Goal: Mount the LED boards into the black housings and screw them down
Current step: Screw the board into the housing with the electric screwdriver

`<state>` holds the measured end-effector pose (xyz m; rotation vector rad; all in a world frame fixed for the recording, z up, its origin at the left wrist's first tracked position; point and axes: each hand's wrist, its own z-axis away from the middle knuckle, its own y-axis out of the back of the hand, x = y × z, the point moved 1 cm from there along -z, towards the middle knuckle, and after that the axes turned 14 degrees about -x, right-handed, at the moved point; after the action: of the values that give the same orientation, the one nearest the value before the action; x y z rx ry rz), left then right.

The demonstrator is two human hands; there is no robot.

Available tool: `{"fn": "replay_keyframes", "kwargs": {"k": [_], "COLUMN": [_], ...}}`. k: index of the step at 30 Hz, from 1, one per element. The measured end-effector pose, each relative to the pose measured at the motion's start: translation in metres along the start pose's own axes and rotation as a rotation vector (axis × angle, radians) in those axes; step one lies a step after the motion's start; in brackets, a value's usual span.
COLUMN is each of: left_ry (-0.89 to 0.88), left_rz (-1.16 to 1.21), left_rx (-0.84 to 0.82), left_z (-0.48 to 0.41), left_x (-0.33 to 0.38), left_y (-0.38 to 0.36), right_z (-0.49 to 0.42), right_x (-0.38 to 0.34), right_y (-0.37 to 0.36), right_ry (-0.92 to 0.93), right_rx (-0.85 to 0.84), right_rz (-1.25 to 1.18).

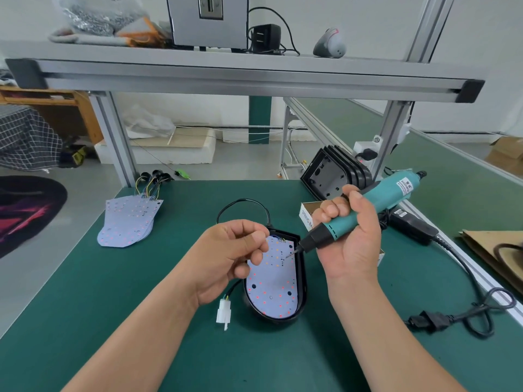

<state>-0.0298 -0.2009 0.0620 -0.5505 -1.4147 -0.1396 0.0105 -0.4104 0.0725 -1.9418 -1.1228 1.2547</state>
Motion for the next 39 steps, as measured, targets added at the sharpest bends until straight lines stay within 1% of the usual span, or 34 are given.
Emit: {"fn": "replay_keyframes", "kwargs": {"k": [6, 9, 16, 25, 29, 35, 39], "left_ry": [0.106, 0.129, 0.149, 0.143, 0.119, 0.037, 0.041], "left_rz": [0.04, 0.065, 0.101, 0.138, 0.111, -0.012, -0.091], "left_rx": [-0.026, -0.035, -0.078, -0.068, -0.026, 0.063, 0.053], "left_z": [0.003, 0.003, 0.004, 0.005, 0.005, 0.004, 0.005], "left_x": [-0.002, -0.002, -0.005, -0.004, -0.005, -0.006, -0.007], "left_y": [-0.007, -0.01, -0.017, -0.021, -0.023, -0.025, -0.026], "right_z": [0.001, 0.001, 0.003, 0.003, 0.004, 0.007, 0.006], "right_x": [-0.003, -0.002, 0.002, 0.001, 0.003, 0.011, 0.011], "right_y": [-0.006, -0.007, -0.011, -0.011, -0.013, -0.013, -0.01], "right_ry": [0.036, 0.035, 0.024, 0.03, 0.039, 0.034, 0.029], "right_rx": [-0.006, -0.008, -0.056, -0.07, -0.078, -0.024, 0.013], "right_rz": [0.002, 0.01, 0.016, 0.051, 0.092, 0.101, 0.076]}}
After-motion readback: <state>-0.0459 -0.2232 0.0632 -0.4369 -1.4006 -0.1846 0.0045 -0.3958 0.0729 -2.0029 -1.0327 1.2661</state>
